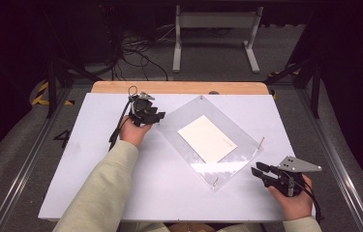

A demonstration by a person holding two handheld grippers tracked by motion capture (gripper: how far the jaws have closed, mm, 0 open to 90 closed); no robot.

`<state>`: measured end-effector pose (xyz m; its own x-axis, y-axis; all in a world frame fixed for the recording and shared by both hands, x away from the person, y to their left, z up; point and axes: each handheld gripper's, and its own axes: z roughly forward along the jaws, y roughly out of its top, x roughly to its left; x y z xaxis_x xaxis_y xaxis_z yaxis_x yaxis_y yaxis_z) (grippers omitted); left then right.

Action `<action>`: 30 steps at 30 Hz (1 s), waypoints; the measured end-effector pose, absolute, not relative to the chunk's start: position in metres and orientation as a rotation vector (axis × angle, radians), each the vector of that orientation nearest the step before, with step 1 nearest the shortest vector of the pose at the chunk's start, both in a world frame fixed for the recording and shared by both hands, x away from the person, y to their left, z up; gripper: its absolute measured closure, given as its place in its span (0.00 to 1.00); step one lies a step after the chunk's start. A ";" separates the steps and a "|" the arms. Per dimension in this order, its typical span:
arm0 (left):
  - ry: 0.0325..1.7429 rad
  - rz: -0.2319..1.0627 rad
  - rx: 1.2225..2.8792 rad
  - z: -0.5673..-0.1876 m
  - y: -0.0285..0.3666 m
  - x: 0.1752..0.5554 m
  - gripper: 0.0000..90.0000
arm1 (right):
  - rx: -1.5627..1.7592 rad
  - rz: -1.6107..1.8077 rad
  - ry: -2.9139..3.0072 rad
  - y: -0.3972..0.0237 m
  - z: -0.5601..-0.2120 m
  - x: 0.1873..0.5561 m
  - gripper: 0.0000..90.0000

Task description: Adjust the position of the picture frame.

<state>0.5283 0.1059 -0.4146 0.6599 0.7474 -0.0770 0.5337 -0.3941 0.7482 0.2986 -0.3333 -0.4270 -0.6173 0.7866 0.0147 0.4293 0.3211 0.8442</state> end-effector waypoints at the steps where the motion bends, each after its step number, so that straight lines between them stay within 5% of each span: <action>1: 0.975 0.361 2.119 -0.418 0.104 0.529 0.69 | 1.078 1.216 2.193 -0.333 -0.427 0.299 0.75; 15: 1.015 0.361 2.204 -0.446 0.092 0.537 0.85 | 1.070 1.239 2.187 -0.336 -0.426 0.292 0.73; 30: 1.004 0.402 2.220 -0.447 0.094 0.534 0.92 | 1.071 1.236 2.184 -0.335 -0.425 0.291 0.71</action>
